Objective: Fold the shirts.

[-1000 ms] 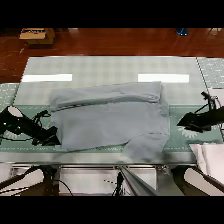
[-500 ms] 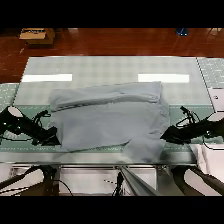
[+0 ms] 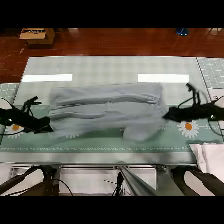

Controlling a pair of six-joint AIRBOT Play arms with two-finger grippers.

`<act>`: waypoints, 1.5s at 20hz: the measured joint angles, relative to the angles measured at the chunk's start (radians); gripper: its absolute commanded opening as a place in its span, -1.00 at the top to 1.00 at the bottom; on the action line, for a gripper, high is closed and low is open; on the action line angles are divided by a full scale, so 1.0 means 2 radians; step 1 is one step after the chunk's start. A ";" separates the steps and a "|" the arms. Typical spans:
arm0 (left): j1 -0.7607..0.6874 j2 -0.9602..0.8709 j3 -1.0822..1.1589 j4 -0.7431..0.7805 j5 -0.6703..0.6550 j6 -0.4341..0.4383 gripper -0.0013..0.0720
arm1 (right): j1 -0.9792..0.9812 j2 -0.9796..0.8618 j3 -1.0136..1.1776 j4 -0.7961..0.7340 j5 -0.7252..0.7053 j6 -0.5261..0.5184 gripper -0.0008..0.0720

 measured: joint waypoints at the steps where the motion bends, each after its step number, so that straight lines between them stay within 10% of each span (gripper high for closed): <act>1: 0.001 0.004 0.018 -0.019 0.005 0.002 0.91 | 0.004 0.002 0.027 0.010 -0.014 0.003 0.94; 16: -0.035 -0.137 0.199 -0.162 0.141 -0.010 0.91 | 0.094 -0.214 0.195 0.050 -0.254 0.019 0.93; 19: -0.035 -0.177 0.211 -0.159 0.151 -0.014 0.29 | 0.097 -0.236 0.197 0.050 -0.267 0.020 0.90; 20: -0.035 -0.186 0.212 -0.153 0.151 -0.014 -0.19 | 0.097 -0.240 0.198 0.050 -0.269 0.020 0.57; 22: -0.034 -0.195 0.216 -0.133 0.150 -0.014 -0.36 | 0.094 -0.243 0.199 0.049 -0.268 0.017 -0.08; 30: -0.013 -0.177 0.259 -0.081 0.103 -0.012 -0.47 | 0.003 -0.220 0.226 -0.149 -0.123 0.060 -0.69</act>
